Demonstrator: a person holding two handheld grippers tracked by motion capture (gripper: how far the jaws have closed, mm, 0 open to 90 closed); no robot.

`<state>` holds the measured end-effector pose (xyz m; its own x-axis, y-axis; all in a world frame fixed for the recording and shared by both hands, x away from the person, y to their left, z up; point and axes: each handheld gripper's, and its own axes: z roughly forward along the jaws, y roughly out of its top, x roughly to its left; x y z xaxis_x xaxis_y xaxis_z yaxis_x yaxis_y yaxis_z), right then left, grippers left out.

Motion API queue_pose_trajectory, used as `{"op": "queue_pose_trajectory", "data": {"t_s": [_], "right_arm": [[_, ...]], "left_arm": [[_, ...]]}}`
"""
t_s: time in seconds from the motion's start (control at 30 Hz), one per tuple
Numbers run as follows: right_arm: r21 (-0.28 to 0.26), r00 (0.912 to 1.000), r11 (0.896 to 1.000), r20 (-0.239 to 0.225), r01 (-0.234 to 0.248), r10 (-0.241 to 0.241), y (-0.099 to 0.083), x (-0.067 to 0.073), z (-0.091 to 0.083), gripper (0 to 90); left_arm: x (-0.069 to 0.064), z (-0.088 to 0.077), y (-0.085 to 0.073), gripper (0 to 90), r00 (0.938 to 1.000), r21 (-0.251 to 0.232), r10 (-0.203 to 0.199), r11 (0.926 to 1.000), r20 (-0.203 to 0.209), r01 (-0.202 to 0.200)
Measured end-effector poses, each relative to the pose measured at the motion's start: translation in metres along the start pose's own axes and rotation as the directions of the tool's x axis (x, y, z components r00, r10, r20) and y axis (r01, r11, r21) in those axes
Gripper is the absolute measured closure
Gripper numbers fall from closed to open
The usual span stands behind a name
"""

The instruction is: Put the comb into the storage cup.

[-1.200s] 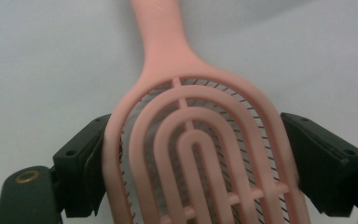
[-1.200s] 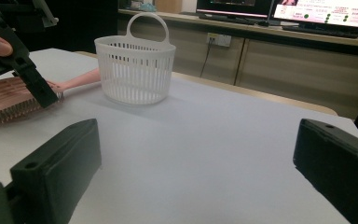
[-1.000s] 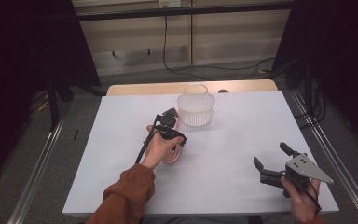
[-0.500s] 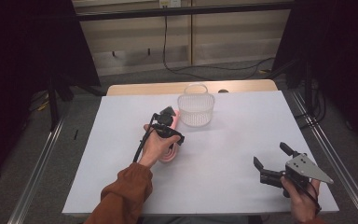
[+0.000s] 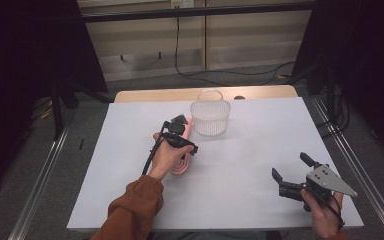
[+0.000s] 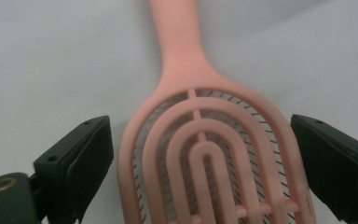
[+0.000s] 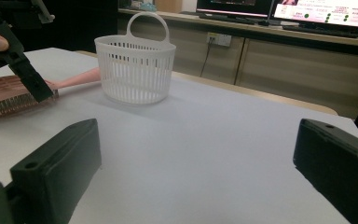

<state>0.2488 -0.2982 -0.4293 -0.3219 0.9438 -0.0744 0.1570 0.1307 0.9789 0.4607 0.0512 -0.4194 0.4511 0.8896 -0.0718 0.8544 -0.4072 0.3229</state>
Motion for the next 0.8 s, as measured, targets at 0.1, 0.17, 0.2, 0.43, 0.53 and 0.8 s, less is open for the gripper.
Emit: {"op": "queue_pose_trajectory", "data": {"t_s": [0.1,0.17,0.2,0.43,0.53,0.8], "right_arm": [[0.000,1.0000,1.000,0.000,0.000,0.000,0.0000,0.0000,0.0001,0.3],[0.000,1.0000,1.000,-0.001,-0.002,0.002,0.0000,0.0004,0.0000,0.3],[0.001,1.0000,1.000,-0.002,-0.002,0.002,0.0001,0.0003,-0.0001,0.2],[0.000,1.0000,1.000,-0.001,-0.003,0.003,0.0000,0.0002,-0.0002,0.3],[0.001,1.0000,1.000,0.000,-0.002,0.002,0.0000,0.0001,-0.0003,0.2],[0.002,1.0000,1.000,0.001,-0.002,0.002,0.0001,0.0002,-0.0005,0.2]], "left_arm": [[0.0003,-0.0001,0.0003,7.5,0.9998,0.001,0.009,1.0000,-0.018,-0.009],[-0.0012,-0.0001,-0.0001,7.0,1.0000,-0.004,-0.003,1.0000,-0.002,0.003],[-0.0017,-0.0001,0.0000,7.1,1.0000,0.000,-0.004,1.0000,0.005,0.004],[-0.0057,0.0047,-0.0016,12.1,1.0000,0.026,0.008,0.9996,-0.002,-0.008],[-0.0075,0.0051,-0.0019,15.5,0.9993,0.028,0.015,0.9995,-0.035,-0.014],[-0.0077,0.0043,-0.0014,16.6,0.9987,0.042,0.012,0.9991,-0.049,-0.010]]}}
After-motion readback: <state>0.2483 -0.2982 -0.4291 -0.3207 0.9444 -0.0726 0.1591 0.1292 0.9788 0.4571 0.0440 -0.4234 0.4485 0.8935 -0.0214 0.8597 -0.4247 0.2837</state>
